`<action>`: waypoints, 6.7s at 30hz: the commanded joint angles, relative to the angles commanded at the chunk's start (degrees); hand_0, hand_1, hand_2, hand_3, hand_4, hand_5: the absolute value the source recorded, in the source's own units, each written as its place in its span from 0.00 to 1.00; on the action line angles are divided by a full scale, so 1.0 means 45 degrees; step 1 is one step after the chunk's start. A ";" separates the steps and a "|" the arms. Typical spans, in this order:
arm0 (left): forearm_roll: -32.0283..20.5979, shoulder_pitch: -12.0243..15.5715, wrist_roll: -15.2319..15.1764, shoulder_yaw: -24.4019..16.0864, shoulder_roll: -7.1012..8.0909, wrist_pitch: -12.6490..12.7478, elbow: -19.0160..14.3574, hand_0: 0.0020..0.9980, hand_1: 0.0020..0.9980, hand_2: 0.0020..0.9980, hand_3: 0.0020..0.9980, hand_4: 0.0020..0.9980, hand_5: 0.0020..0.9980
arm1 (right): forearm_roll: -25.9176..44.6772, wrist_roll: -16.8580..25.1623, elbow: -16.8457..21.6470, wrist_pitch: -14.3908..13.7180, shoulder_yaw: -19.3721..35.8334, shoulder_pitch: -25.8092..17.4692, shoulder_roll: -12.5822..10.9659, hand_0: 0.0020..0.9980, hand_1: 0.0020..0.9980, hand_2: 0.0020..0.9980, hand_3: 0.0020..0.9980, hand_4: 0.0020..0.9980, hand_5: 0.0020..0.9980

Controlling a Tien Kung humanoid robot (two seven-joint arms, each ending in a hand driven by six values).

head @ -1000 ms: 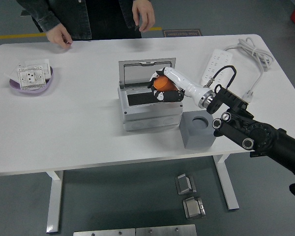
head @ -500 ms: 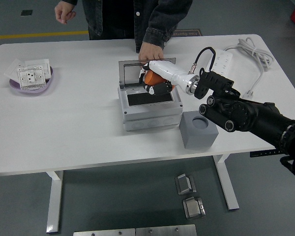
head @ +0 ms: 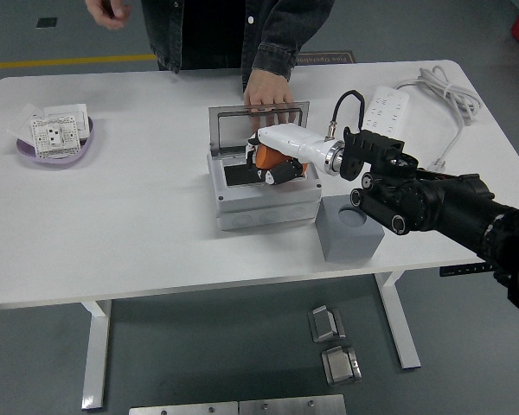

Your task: Pick up the cylinder from the cube,place it in the box,flap close box

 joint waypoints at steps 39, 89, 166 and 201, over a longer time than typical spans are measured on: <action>-0.0417 0.0437 0.0005 0.0348 -0.0242 -0.0033 0.0095 0.71 0.65 0.52 0.61 0.63 0.28 | -0.2739 -0.1349 0.5293 0.2027 0.4912 -0.0664 -0.3234 0.74 0.69 0.78 0.99 0.70 0.19; 0.0667 -0.0457 0.0009 -0.0340 0.0258 0.0025 -0.0184 0.71 0.65 0.52 0.60 0.62 0.27 | 0.2004 -0.0911 -0.0761 0.3037 0.1533 0.1146 -0.0710 0.73 0.67 0.76 0.93 0.72 0.28; 0.0099 0.1515 0.0068 -0.0812 -0.0354 -0.0026 0.0331 0.70 0.65 0.52 0.60 0.61 0.26 | 0.4558 -0.2174 1.2161 0.3701 1.7908 -1.2955 -0.5748 0.78 0.77 0.80 0.86 0.77 0.42; 0.0811 0.2547 0.0055 -0.2151 0.0250 0.0015 0.0222 0.69 0.65 0.54 0.60 0.62 0.27 | 0.5234 -0.2290 1.1212 0.3399 1.7017 -1.2590 -0.5141 0.94 0.89 0.90 0.90 0.81 0.50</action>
